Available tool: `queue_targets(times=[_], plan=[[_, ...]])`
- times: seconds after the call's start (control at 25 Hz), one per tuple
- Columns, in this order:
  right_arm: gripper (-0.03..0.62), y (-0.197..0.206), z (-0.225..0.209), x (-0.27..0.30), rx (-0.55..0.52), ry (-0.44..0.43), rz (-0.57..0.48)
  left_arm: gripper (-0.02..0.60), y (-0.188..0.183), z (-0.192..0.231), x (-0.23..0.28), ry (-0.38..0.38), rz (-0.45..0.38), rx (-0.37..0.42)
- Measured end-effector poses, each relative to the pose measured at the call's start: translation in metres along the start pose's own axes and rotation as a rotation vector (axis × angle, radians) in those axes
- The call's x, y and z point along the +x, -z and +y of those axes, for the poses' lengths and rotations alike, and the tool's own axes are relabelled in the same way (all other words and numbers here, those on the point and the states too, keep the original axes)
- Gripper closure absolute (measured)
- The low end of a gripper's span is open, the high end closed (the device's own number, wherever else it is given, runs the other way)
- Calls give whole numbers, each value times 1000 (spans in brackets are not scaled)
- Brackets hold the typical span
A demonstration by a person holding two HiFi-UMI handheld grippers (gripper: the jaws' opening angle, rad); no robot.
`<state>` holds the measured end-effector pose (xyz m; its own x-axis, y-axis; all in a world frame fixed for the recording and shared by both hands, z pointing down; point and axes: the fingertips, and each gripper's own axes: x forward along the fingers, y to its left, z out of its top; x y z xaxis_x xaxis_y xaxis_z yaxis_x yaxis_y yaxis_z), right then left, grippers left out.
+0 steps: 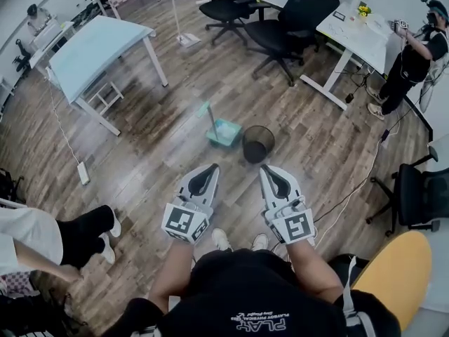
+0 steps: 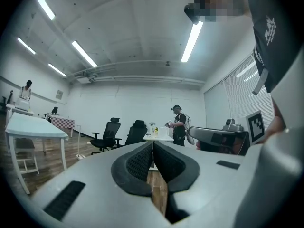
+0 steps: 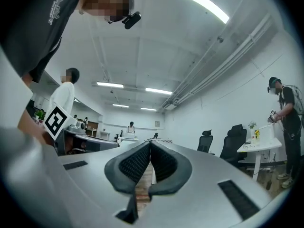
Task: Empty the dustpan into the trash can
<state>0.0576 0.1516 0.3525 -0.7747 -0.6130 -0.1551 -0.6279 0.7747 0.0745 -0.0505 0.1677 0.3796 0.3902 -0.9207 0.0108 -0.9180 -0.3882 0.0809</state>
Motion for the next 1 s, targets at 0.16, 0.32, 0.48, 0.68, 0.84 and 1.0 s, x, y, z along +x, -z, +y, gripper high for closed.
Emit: queue_targets(times=[0.16, 0.32, 0.48, 0.68, 0.84, 1.0], plan=[[571, 4, 8, 16, -9, 27, 11, 557, -2, 19, -6, 25, -4, 3], [571, 9, 20, 31, -13, 56, 10, 557, 4, 40, -14, 43, -4, 1], [571, 12, 21, 46, -27, 74, 21, 557, 7, 58, -11, 42, -1, -18], [571, 24, 9, 67, -16, 77, 33, 557, 12, 74, 8, 50, 15, -20], [571, 37, -5, 87, 3, 73, 39, 557, 17, 86, 33, 57, 36, -15], [571, 45, -34, 110, -25, 94, 36, 557, 19, 100, 67, 59, 60, -9]])
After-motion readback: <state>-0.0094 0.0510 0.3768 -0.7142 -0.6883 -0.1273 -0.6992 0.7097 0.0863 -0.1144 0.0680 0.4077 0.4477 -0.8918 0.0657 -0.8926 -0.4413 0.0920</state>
